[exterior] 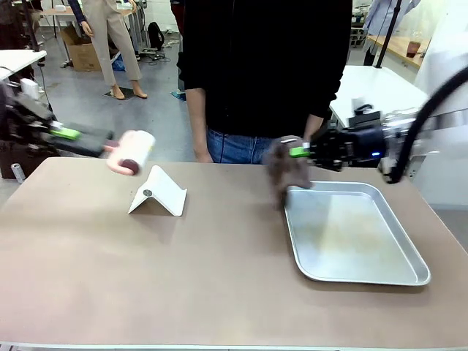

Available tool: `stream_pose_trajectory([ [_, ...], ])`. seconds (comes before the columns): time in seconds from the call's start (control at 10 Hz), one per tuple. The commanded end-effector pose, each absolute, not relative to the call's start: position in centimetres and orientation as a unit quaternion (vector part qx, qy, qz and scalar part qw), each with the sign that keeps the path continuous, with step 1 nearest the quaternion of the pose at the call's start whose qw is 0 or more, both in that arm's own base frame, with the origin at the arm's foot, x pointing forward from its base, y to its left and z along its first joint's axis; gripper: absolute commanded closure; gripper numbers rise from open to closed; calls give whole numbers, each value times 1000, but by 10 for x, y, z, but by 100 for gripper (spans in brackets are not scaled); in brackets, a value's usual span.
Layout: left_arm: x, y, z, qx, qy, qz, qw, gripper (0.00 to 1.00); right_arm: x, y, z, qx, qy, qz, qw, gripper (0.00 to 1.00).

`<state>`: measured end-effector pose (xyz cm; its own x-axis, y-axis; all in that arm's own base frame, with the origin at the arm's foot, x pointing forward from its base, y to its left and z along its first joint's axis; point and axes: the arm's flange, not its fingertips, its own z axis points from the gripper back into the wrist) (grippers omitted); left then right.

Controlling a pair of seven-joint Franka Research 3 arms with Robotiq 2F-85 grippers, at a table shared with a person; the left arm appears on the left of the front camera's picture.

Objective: Clean the surface of the table.
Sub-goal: Return the Lint Roller and towel to their original positions.

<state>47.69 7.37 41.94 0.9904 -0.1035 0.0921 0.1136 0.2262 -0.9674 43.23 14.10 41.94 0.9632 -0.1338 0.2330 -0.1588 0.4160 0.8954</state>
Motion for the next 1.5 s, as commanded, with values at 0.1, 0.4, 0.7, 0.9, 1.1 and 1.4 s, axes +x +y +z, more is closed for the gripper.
stream_pose_trajectory([
  [0.1, 473, 50, 421, -620, -14, -52, 782, 78, 459, 147, 394, 576, -146, 17, 804, 91],
  [0.4, 484, 44, 412, -604, -12, -61, 795, 78, 448, 165, 397, 551, -144, 7, 822, 91],
  [0.7, 485, 42, 408, -600, -14, -54, 798, 78, 451, 158, 392, 559, -135, 8, 818, 91],
  [0.9, 497, 8, 405, -554, -39, -35, 831, 78, 471, 185, 374, 546, -163, -7, 822, 91],
  [1.1, 506, -12, 407, -527, -45, -35, 848, 78, 477, 203, 359, 533, -143, -28, 833, 91],
  [1.4, 526, -39, 395, -486, -14, -19, 874, 78, 482, 229, 343, 495, -119, -38, 860, 91],
])
